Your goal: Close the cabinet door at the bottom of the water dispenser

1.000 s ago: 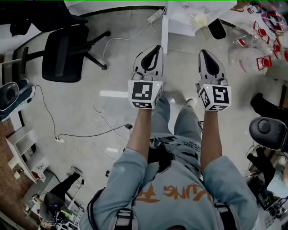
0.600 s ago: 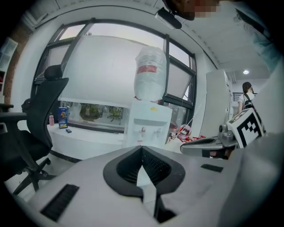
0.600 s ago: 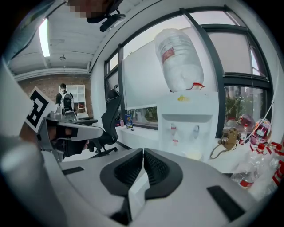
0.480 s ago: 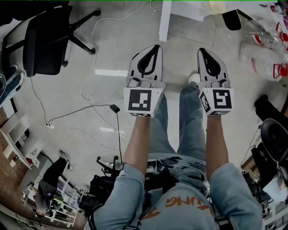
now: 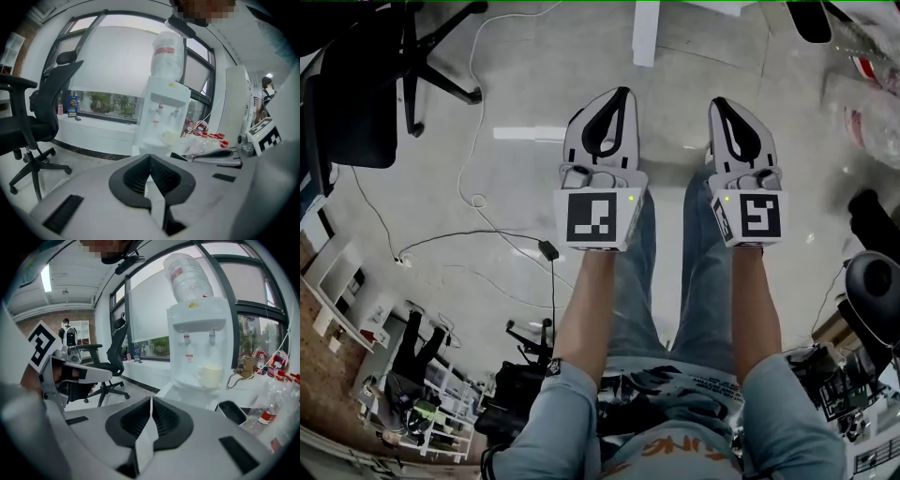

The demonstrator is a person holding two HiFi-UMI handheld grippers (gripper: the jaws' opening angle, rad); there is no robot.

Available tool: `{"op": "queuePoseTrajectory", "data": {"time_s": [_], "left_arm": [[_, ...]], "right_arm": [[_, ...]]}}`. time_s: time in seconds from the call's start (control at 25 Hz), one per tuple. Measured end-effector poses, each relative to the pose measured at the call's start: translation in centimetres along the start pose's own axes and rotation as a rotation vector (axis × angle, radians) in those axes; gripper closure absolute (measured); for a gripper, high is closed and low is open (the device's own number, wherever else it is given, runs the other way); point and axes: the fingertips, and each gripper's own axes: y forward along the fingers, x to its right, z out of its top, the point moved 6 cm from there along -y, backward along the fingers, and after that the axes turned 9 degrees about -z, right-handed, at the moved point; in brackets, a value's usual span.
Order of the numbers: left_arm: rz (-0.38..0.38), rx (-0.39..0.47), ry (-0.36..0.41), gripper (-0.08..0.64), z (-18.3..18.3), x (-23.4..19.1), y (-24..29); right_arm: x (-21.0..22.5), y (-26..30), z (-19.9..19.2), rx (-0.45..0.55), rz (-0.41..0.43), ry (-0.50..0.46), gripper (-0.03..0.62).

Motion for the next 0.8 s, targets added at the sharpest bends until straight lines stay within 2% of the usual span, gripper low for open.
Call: {"op": "queuePoseTrajectory", "data": {"time_s": [0.16, 0.32, 0.48, 0.6, 0.8], "left_arm": [[-0.012, 0.011, 0.003, 0.54, -2.5, -0.8, 0.6], [-0.004, -0.043, -0.016, 0.54, -5.0, -1.7, 0.1], [0.009, -0.058, -0.046, 0.54, -6.4, -2.8, -0.5], [0.015, -0.092, -0.036, 0.54, -7.4, -4.2, -0.7], [0.041, -0.113, -0.064, 0.54, -9.2, -5.2, -0.8]], "right_arm": [[-2.0, 1.9, -3.1, -0.007, -0.011, -0.009, 0.561], [-3.8, 3.6, -4.8, -0.021, -0.004, -0.026, 0.561], [-5.2, 5.3, -6.5, -0.051, 0.001, -0.037, 0.56], [-6.3, 6.9, -7.7, -0.08, -0.038, -0.03, 0.558], [-7.0, 8.6, -10.1, -0.13, -0.076, -0.005, 0.463]]}}
